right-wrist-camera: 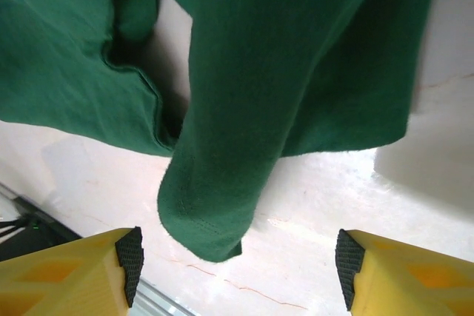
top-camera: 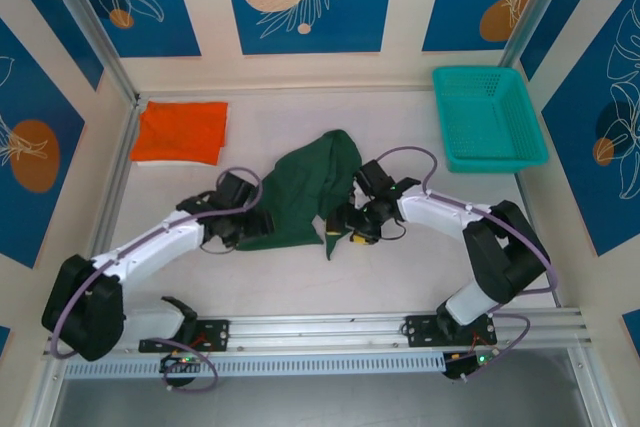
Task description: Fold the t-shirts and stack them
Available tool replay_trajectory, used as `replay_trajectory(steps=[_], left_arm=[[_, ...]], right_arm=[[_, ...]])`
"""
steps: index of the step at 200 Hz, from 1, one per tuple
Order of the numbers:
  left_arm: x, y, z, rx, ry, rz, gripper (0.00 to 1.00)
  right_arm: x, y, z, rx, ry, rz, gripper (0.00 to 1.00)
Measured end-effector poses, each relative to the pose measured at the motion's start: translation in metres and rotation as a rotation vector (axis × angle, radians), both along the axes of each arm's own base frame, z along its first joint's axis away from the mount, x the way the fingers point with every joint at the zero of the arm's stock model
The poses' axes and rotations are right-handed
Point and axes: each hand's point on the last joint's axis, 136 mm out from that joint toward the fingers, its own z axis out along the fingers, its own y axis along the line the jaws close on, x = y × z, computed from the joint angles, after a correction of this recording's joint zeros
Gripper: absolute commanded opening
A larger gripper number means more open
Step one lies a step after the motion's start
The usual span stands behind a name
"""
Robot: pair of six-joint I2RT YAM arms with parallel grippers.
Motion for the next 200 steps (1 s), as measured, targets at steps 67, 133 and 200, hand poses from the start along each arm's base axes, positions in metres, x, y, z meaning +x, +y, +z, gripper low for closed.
replay_trajectory(steps=[67, 133, 200], left_arm=[[0.005, -0.015, -0.029, 0.086, -0.027, -0.040, 0.57], [0.027, -0.008, -0.047, 0.174, -0.088, 0.000, 0.00], [0.038, -0.002, 0.029, 0.153, -0.261, -0.010, 0.00]], right_arm=[[-0.002, 0.010, -0.006, -0.131, -0.041, 0.014, 0.64], [0.007, 0.005, -0.021, -0.178, -0.018, -0.018, 0.07], [0.030, -0.036, 0.032, -0.033, -0.112, -0.166, 0.01]])
